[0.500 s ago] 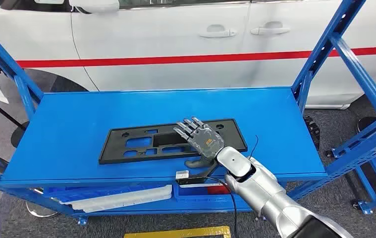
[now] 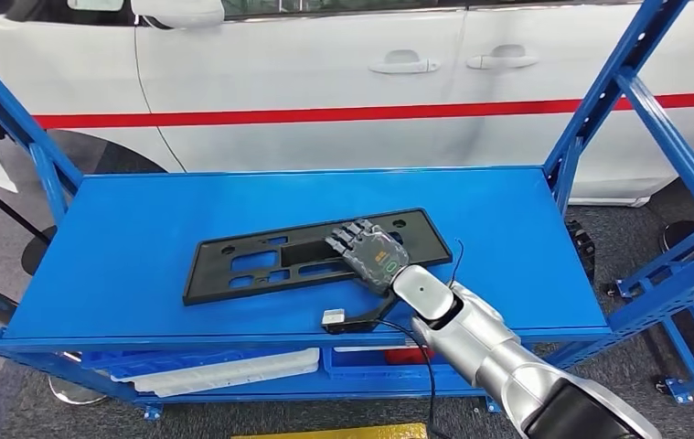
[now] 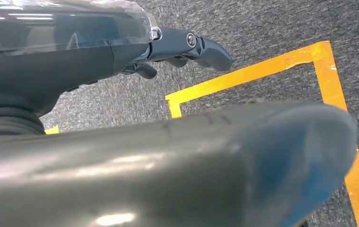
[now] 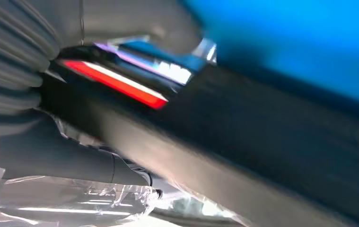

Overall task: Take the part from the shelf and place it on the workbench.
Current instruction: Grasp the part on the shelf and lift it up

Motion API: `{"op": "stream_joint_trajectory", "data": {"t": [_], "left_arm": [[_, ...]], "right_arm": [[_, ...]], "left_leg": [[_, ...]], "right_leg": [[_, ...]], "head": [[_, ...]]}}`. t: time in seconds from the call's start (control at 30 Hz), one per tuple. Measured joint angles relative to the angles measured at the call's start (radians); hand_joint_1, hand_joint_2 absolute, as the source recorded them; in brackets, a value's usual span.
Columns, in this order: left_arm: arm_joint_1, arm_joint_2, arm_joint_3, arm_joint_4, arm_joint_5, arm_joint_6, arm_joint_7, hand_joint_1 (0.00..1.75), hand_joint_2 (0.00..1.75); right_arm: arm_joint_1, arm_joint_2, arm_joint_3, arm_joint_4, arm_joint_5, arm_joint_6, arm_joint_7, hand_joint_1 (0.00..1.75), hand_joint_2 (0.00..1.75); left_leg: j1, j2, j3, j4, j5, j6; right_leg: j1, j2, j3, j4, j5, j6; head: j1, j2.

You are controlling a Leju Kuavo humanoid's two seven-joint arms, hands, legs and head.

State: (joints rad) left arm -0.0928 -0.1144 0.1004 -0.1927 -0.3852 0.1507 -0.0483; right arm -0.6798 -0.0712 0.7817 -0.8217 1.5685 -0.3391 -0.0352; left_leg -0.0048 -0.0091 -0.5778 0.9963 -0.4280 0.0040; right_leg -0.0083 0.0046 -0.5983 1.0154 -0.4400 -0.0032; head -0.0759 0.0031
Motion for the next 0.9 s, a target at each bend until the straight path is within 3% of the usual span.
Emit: {"op": "stream_joint_trajectory", "data": {"t": [0.1,0.17,0.23,0.27,0.3,0.33,0.43,0.5,0.57,0.63,0.67,0.73,0.77,0.8,0.83,0.9], "left_arm": [[0.001,0.0,0.003,0.0,-0.001,0.0,0.0,0.0,0.0],[0.001,0.0,0.005,0.0,-0.004,-0.001,0.0,0.0,0.0],[0.003,0.0,0.008,0.0,-0.008,-0.001,-0.001,0.0,0.0],[0.004,0.0,0.01,0.0,-0.01,-0.001,-0.002,0.0,0.0],[0.006,0.0,0.011,0.0,-0.012,-0.001,-0.004,0.0,0.0],[0.007,0.0,0.012,0.0,-0.013,-0.001,-0.005,0.0,0.0],[0.008,0.0,0.015,0.0,-0.02,-0.001,-0.007,0.0,0.0],[0.007,0.0,0.017,0.0,-0.024,0.0,-0.007,0.0,0.0],[0.009,0.0,0.02,0.0,-0.029,0.001,-0.007,0.0,0.0],[0.01,-0.002,0.023,0.0,-0.032,0.004,-0.008,0.0,0.0],[0.01,-0.002,0.024,0.0,-0.033,0.006,-0.01,0.0,0.0],[0.01,-0.004,0.028,0.0,-0.037,0.009,-0.022,0.0,0.0],[0.01,-0.004,0.032,0.0,-0.035,0.009,-0.036,0.0,0.0],[0.01,-0.005,0.036,0.0,-0.029,0.005,-0.055,0.0,0.0],[0.01,-0.005,0.043,0.0,-0.019,-0.002,-0.081,0.0,0.0],[0.01,-0.007,0.059,0.0,0.001,-0.022,-0.134,0.0,0.0]], "right_arm": [[-0.002,0.0,0.008,0.005,0.001,-0.001,0.001,1.75,1.75],[-0.003,0.002,0.009,0.006,-0.002,-0.005,-0.004,1.75,1.75],[0.002,0.004,0.008,0.005,-0.017,-0.021,-0.017,1.75,1.75],[0.008,0.004,0.006,0.001,-0.035,-0.033,-0.029,1.75,1.75],[0.019,0.004,-0.001,-0.009,-0.065,-0.049,-0.047,1.75,1.75],[0.034,0.003,-0.011,-0.026,-0.103,-0.065,-0.071,1.75,1.75],[0.096,-0.004,-0.065,-0.129,-0.242,-0.1,-0.156,1.75,1.75],[0.133,-0.009,-0.11,-0.221,-0.331,-0.106,-0.206,1.75,1.75],[0.156,-0.013,-0.153,-0.3,-0.437,-0.096,-0.258,1.75,1.75],[0.176,-0.018,-0.198,-0.372,-0.635,-0.043,-0.344,1.75,1.75],[0.188,-0.02,-0.225,-0.412,-0.774,0.002,-0.398,1.75,1.75],[0.211,-0.022,-0.288,-0.506,-1.106,0.131,-0.496,1.75,1.75],[0.222,-0.022,-0.325,-0.562,-1.279,0.215,-0.529,1.75,1.75],[0.233,-0.023,-0.364,-0.618,-1.438,0.303,-0.548,1.75,1.75],[0.244,-0.024,-0.406,-0.677,-1.577,0.391,-0.553,1.75,1.75],[0.262,-0.025,-0.483,-0.777,-1.76,0.532,-0.542,1.75,1.75]], "left_leg": [[0.004,0.001,-0.006,0.02,-0.017,-0.016],[0.008,0.003,-0.044,0.109,-0.071,-0.028],[0.011,0.003,-0.105,0.244,-0.133,-0.036],[0.012,0.003,-0.126,0.289,-0.146,-0.038],[0.013,0.003,-0.13,0.297,-0.139,-0.038],[0.014,0.003,-0.114,0.265,-0.115,-0.037],[0.011,0.003,-0.017,0.063,-0.026,-0.023],[0.006,0.003,0.008,0.005,-0.014,-0.012],[0.004,0.002,0.008,0.001,-0.013,-0.003],[0.007,0.001,0.012,-0.009,-0.007,0.01],[0.01,0.001,0.014,-0.013,-0.004,0.015],[0.009,0.002,0.014,-0.013,-0.004,0.022],[0.008,0.002,0.014,-0.011,-0.006,0.024],[0.007,0.002,0.014,-0.009,-0.008,0.025],[0.007,0.0,0.015,-0.006,-0.011,0.025],[0.008,-0.003,0.019,0.002,-0.02,0.021]], "right_leg": [[-0.003,-0.001,0.002,-0.005,0.005,-0.018],[-0.005,-0.004,0.003,-0.008,0.006,-0.027],[-0.005,-0.005,0.003,-0.008,0.006,-0.03],[-0.004,-0.005,0.003,-0.007,0.005,-0.03],[-0.004,-0.005,0.003,-0.007,0.005,-0.03],[-0.004,-0.005,0.003,-0.007,0.005,-0.029],[-0.002,-0.003,0.003,-0.005,0.003,-0.024],[-0.001,-0.002,-0.001,-0.003,0.003,-0.014],[-0.001,-0.001,-0.003,-0.004,0.004,-0.001],[-0.001,-0.002,-0.011,0.017,-0.014,0.01],[-0.001,-0.002,-0.029,0.055,-0.038,0.014],[-0.004,-0.002,-0.091,0.184,-0.104,0.018],[-0.005,-0.002,-0.123,0.248,-0.127,0.019],[-0.006,-0.002,-0.142,0.286,-0.132,0.021],[-0.007,-0.003,-0.143,0.286,-0.118,0.022],[-0.01,-0.004,-0.093,0.179,-0.049,0.022]], "head": [[0.0,0.0],[0.0,0.0],[0.0,0.0],[0.0,0.0],[0.0,0.0],[0.0,0.0],[0.0,0.0],[0.0,0.0],[0.0,0.0],[0.0,0.0],[0.0,0.0],[0.0,0.0],[0.0,0.0],[0.0,0.0],[0.0,0.0],[0.0,0.0]]}}
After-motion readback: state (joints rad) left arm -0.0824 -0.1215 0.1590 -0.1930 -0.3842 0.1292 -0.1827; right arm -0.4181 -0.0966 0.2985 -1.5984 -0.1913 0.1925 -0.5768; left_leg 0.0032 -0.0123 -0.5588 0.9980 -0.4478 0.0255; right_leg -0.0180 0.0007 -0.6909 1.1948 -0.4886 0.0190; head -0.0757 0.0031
